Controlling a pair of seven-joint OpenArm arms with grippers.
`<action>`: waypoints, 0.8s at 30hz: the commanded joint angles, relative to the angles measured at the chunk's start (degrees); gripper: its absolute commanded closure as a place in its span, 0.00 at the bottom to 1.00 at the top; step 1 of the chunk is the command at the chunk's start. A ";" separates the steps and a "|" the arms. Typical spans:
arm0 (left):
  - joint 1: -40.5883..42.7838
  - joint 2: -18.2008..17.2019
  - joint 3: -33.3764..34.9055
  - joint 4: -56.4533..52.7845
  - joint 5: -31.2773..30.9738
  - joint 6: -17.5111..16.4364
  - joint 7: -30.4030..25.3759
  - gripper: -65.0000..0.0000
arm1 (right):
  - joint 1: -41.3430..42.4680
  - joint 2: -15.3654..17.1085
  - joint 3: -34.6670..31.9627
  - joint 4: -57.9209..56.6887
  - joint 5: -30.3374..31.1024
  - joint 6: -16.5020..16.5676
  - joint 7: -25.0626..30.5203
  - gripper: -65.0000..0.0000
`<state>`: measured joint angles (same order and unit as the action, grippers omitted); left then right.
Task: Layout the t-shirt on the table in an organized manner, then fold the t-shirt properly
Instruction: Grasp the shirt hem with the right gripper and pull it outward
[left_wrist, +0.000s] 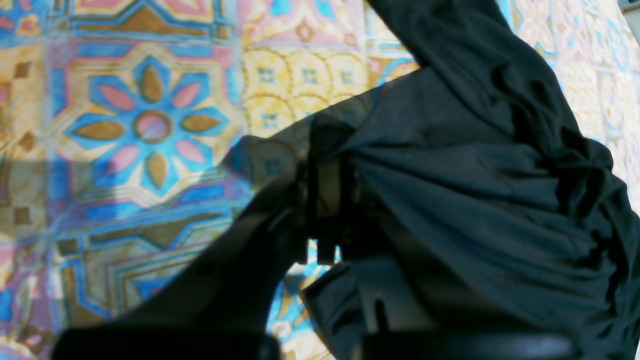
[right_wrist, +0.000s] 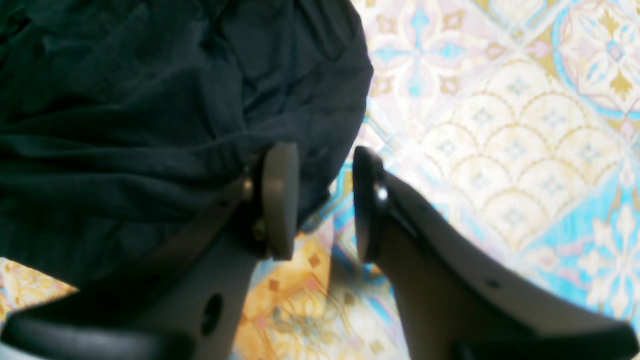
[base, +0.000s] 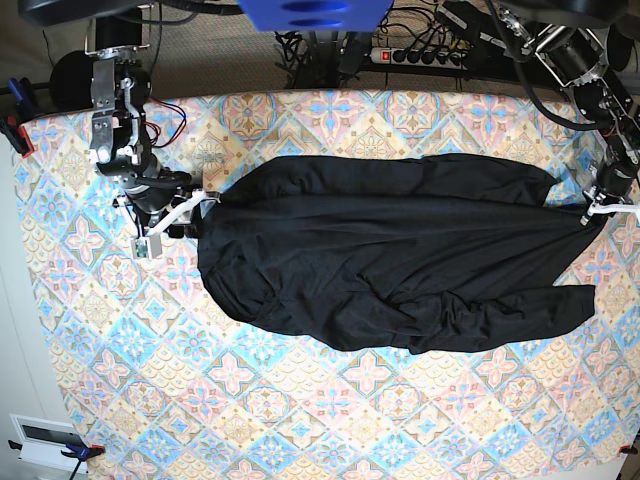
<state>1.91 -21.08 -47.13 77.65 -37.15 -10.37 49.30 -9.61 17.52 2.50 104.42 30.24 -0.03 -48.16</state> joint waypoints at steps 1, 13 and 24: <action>0.33 -1.38 -0.21 1.08 -0.26 -0.05 -0.99 1.00 | 1.65 0.90 0.09 -0.03 0.13 0.25 1.00 0.72; 2.70 -1.47 4.45 1.17 -0.26 0.04 -1.08 0.79 | 20.02 0.90 -14.68 -12.86 0.13 0.43 1.08 0.72; 3.14 -0.68 4.45 1.17 -0.26 0.04 -1.08 0.70 | 35.76 0.72 -29.71 -30.09 0.05 0.43 5.92 0.65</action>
<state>5.34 -20.78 -42.41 77.73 -36.53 -10.11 49.12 24.49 17.91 -27.68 73.28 30.24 0.34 -43.64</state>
